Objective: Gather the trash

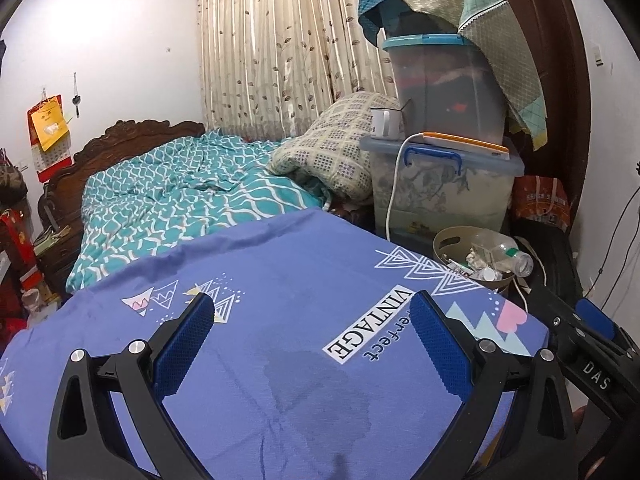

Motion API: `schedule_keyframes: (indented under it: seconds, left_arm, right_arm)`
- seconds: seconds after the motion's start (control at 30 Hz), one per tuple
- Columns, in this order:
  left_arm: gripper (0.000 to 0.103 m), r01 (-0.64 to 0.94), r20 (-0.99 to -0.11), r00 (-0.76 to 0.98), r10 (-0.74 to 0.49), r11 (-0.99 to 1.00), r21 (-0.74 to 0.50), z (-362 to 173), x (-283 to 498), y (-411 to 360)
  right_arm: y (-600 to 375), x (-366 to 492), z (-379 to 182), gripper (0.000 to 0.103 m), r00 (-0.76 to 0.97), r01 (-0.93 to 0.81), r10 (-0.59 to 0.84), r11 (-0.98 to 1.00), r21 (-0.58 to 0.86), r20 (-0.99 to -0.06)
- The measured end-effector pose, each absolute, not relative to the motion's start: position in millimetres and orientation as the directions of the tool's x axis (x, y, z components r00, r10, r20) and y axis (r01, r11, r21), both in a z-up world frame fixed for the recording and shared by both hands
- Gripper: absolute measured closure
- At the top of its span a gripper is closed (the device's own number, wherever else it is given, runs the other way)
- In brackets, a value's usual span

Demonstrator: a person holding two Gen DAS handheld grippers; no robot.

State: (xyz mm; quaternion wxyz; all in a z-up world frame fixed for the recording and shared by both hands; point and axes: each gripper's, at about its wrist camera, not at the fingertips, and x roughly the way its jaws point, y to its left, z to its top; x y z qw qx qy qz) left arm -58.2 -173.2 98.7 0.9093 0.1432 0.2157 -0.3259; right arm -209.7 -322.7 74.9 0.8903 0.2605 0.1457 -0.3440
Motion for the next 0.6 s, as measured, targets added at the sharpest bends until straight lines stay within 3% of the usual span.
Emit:
schedule_keyframes:
  seconds: [0.6]
  left_arm:
    - [0.009, 0.67, -0.505, 0.667, -0.547, 0.738, 0.086, 97.8, -57.7, -169.2]
  right_arm:
    - [-319.3, -207.9, 73.9, 0.003, 0.721, 0.688, -0.533, 0.629, 0.364, -0.443]
